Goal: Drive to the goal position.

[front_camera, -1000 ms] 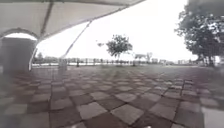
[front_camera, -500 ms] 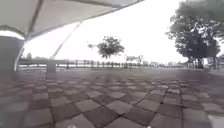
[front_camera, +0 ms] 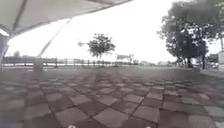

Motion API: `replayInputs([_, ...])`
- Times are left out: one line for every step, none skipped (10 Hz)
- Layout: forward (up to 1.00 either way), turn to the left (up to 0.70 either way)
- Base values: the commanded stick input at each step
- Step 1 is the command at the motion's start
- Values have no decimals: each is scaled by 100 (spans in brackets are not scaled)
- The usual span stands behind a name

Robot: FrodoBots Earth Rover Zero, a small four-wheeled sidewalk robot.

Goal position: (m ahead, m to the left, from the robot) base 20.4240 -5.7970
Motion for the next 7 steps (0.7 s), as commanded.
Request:
replayInputs([85, -34])
replayInputs([100, -34])
replayInputs([100, 0])
replayInputs([100, 0])
replayInputs([100, 0])
replayInputs([100, 0])
replayInputs([100, 0])
